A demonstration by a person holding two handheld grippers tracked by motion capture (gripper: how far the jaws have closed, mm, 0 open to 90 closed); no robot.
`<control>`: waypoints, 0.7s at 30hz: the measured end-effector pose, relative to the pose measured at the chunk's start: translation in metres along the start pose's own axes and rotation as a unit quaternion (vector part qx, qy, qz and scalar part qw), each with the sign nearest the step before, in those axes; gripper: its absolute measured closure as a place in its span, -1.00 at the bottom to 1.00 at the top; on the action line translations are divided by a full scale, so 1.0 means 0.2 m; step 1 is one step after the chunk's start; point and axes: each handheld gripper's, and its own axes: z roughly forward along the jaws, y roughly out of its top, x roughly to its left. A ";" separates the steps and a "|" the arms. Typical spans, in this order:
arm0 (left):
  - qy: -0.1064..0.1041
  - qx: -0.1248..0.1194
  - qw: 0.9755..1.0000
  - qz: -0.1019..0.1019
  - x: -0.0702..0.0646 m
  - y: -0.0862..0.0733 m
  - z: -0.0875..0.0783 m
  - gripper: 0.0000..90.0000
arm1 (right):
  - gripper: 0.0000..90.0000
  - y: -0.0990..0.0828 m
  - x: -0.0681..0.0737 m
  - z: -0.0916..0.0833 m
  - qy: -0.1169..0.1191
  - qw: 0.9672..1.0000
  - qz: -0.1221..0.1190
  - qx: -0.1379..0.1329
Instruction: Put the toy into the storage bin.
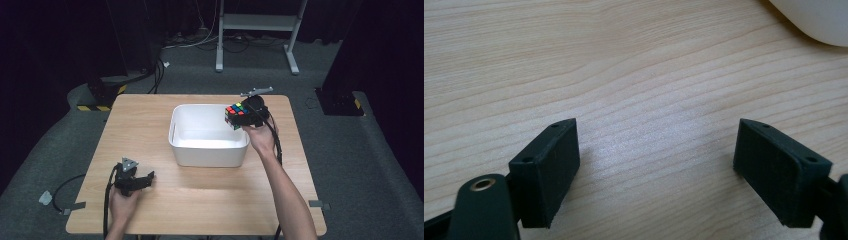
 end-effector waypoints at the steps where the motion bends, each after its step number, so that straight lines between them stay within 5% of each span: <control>1: 0.000 0.000 1.000 0.000 0.00 0.00 0.00 -0.59 | -0.24 0.00 0.00 0.00 0.000 1.000 0.000 0.000; 21: 0.000 0.000 1.000 0.000 0.00 0.00 0.00 -0.59 | -0.24 -0.01 -0.02 0.07 -0.001 1.000 0.000 0.012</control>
